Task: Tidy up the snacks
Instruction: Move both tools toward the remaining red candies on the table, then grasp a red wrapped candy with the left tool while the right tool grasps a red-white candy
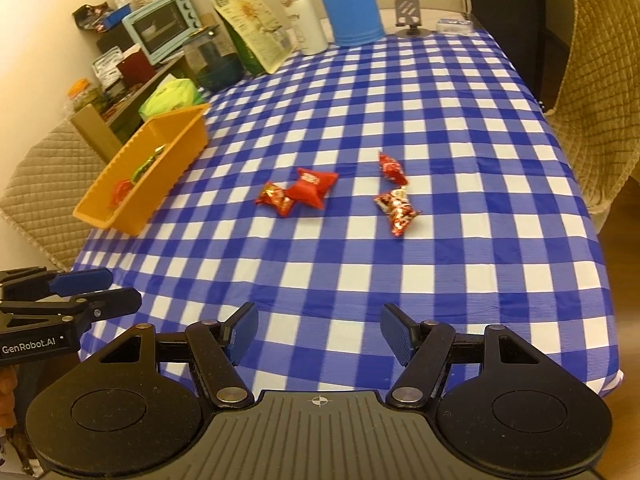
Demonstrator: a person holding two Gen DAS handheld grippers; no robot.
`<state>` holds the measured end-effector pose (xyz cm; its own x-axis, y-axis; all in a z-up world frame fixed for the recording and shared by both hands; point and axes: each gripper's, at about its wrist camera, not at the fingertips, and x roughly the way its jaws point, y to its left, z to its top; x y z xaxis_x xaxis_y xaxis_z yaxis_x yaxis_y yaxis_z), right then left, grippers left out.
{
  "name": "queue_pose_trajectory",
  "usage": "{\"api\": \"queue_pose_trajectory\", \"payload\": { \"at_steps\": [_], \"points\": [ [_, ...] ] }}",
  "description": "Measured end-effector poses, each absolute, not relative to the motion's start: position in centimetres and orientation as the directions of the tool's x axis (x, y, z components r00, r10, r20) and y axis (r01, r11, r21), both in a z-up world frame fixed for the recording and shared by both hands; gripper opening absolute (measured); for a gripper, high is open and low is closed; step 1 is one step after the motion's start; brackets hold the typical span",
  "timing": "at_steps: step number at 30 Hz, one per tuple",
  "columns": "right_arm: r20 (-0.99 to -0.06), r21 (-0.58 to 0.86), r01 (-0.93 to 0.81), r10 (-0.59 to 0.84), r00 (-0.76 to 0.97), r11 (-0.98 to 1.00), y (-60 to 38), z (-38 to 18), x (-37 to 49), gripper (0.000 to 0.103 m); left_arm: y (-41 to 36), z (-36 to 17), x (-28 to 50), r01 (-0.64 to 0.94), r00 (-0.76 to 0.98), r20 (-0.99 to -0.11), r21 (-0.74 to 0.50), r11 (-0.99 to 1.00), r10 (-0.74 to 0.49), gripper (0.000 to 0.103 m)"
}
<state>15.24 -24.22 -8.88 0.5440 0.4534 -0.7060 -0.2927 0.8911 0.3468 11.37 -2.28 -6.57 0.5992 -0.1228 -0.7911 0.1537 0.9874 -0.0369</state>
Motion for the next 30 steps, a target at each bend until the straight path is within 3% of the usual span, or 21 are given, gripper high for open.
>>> {"api": "queue_pose_trajectory", "payload": {
  "at_steps": [30],
  "points": [
    [-0.760, 0.349, -0.040, 0.308, 0.572, 0.936, -28.1, -11.3, 19.0, 0.068, -3.3, -12.6, 21.8, 0.401, 0.583, -0.795, 0.104, 0.910, -0.166, 0.049]
  ]
}}
